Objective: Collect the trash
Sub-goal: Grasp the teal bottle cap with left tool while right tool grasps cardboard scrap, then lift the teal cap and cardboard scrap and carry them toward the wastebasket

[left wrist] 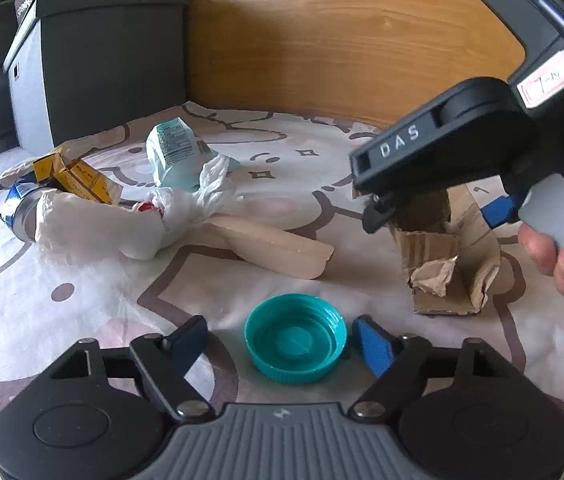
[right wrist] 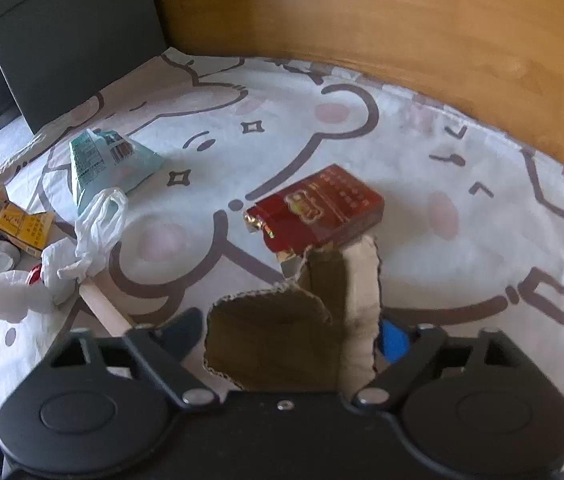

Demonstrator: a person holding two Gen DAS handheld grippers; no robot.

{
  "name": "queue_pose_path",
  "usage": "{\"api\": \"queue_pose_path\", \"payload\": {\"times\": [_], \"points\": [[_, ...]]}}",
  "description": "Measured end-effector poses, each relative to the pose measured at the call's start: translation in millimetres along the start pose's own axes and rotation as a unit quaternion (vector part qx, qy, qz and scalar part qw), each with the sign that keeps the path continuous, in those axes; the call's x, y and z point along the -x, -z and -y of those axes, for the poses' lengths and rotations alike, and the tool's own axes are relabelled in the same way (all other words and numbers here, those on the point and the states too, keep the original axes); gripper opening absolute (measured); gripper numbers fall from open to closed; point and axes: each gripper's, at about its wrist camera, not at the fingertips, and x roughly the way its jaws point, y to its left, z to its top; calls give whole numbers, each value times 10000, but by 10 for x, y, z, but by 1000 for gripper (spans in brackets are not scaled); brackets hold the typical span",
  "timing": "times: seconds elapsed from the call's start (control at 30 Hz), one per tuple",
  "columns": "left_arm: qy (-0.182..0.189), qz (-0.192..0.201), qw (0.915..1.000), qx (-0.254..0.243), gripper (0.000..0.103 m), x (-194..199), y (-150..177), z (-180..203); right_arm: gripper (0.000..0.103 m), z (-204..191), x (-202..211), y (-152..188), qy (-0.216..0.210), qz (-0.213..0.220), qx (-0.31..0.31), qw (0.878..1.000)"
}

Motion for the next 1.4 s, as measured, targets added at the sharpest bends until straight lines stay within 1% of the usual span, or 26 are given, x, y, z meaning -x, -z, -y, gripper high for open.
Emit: {"api": "queue_pose_path", "payload": {"times": [0.1,0.13,0.17,0.23,0.27,0.37,0.5,0.6,0.7,0.83,1.07,1.3,1.4], "points": [[51,37,10000,-12,68,15,-1,4,74,43,55,29,-172,34,-31,9998],[61,51,10000,-10,62,20,0,5,71,44,77,35,-186,41,-15,9998],[68,58,10000,-10,57,25,-1,3,71,47,95,39,-203,45,6,9998],[107,59,9999,-37,51,40,2,7,69,55,128,59,-220,34,83,9997],[110,47,9999,-71,50,49,6,15,69,58,142,72,-228,32,122,9997],[123,4,9998,-142,50,84,22,30,66,63,186,113,-263,41,229,9994],[110,-63,9999,-49,50,152,40,-4,62,45,276,176,-304,61,459,9985],[68,-94,9998,136,50,222,27,-59,61,19,376,243,-352,121,697,9969],[51,-92,9990,438,50,321,-1,-137,61,16,485,295,-408,200,879,9951],[-44,-11,9980,624,50,497,-51,-195,61,35,647,372,-511,271,1045,9928],[-35,86,9938,1112,50,851,-139,-324,61,42,962,522,-610,492,1341,9879],[-244,72,9922,1219,50,1229,-148,-379,61,13,1286,687,-623,775,1616,9818],[-334,24,9916,1250,50,1383,-131,-400,61,-3,1421,743,-704,857,1681,9795]]}}
